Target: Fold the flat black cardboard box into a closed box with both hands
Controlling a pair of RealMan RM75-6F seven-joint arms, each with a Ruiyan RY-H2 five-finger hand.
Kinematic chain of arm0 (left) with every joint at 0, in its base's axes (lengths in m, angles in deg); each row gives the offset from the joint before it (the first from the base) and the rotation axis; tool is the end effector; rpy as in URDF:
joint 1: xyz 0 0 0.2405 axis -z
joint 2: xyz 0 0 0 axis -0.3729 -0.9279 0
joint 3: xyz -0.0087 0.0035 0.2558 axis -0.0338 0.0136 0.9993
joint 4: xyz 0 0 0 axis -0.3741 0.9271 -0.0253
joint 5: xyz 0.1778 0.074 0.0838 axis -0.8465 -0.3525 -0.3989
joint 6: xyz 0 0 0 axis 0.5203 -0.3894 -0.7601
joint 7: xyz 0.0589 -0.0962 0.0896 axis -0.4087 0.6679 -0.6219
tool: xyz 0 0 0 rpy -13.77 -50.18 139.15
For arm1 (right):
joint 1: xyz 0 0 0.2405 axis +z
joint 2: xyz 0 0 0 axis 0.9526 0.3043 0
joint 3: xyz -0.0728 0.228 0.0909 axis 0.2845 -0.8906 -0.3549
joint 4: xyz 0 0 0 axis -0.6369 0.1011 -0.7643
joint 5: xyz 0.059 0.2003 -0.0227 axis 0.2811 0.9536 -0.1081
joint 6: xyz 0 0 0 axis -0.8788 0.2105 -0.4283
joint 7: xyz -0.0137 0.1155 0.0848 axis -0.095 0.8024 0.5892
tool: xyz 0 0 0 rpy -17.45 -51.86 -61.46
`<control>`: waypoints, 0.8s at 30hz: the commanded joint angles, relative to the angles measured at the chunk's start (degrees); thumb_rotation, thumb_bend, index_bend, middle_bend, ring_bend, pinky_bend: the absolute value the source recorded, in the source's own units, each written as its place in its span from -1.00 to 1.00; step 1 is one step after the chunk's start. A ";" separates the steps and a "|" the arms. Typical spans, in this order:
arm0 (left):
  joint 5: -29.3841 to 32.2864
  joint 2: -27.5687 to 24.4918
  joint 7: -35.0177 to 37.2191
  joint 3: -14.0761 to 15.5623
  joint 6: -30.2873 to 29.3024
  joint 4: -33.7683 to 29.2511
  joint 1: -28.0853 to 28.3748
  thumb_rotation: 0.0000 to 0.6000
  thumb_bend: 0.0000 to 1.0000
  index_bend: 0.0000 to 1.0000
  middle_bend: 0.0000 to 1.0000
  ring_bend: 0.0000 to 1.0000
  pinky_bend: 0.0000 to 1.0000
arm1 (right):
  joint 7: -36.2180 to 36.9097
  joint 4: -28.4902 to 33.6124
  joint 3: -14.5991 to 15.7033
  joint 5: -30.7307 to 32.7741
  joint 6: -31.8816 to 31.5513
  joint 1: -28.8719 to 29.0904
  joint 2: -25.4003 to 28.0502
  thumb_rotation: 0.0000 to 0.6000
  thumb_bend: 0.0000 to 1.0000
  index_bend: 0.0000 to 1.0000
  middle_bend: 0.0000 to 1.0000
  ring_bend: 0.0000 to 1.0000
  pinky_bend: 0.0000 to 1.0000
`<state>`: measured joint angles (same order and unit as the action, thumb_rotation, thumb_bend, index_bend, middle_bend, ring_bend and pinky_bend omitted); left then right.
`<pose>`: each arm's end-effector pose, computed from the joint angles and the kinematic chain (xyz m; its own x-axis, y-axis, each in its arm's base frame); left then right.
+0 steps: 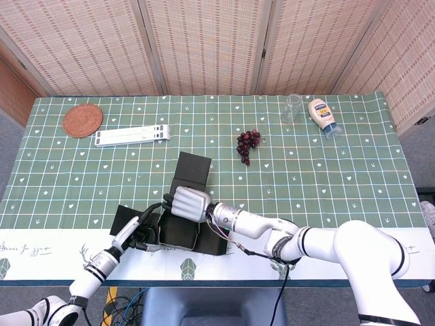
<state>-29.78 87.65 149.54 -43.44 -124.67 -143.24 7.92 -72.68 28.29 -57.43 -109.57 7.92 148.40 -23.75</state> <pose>-0.2341 0.2686 -0.0391 -0.5522 0.5768 0.6020 0.7955 0.1485 0.5874 0.0178 -0.3657 -0.0749 0.8105 0.3497 0.4699 0.0474 -0.8387 0.5425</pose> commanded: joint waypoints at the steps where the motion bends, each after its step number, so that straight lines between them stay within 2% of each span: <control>1: -0.12 0.03 0.95 0.18 0.07 -0.02 0.14 1.00 -0.72 -0.89 -0.98 0.19 0.83 | 0.27 -0.39 -0.06 -0.62 -0.09 -0.12 -0.35 1.00 -0.37 -0.36 -0.24 0.55 1.00; 12: -1.84 0.44 4.79 1.22 -1.28 1.01 0.46 1.00 -0.72 -0.71 -0.80 0.22 0.83 | 0.68 -1.45 -1.23 -1.70 -0.82 -0.90 -1.42 1.00 -0.39 -0.36 -0.24 0.56 1.00; 15: -1.93 0.64 5.43 1.39 -1.56 1.35 0.48 1.00 -0.72 -0.63 -0.73 0.49 0.83 | 0.58 -1.59 -1.59 -1.87 -1.01 -1.04 -1.68 1.00 -0.39 -0.36 -0.24 0.56 1.00; 16: -1.88 0.72 5.65 1.41 -1.60 1.43 0.49 1.00 -0.72 -0.62 -0.70 0.51 0.83 | 0.47 -1.65 -1.67 -1.91 -0.95 -1.07 -1.75 1.00 -0.39 -0.36 -0.24 0.56 1.00; 18: -2.20 0.55 6.26 1.71 -1.47 1.41 0.72 1.00 -0.72 -0.57 -0.62 0.50 0.83 | 0.30 -1.58 -1.83 -1.84 -0.75 -1.15 -1.85 1.00 -0.39 -0.36 -0.24 0.55 1.00; 20: -2.30 0.55 6.58 1.79 -1.57 1.57 0.81 1.00 -0.72 -0.51 -0.54 0.37 0.83 | 0.13 -1.47 -2.02 -1.76 -0.63 -1.19 -1.96 1.00 -0.39 -0.36 -0.24 0.55 1.00; 24: -2.42 0.54 7.41 1.96 -1.67 1.60 1.03 1.00 -0.72 -0.49 -0.50 0.30 0.83 | -0.50 -1.20 -2.50 -1.47 -0.25 -1.20 -2.37 1.00 -0.39 -0.36 -0.27 0.56 1.00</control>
<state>-32.16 88.21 156.89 -41.53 -126.33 -141.64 8.91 -73.07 27.02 -59.85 -111.11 7.57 147.19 -26.05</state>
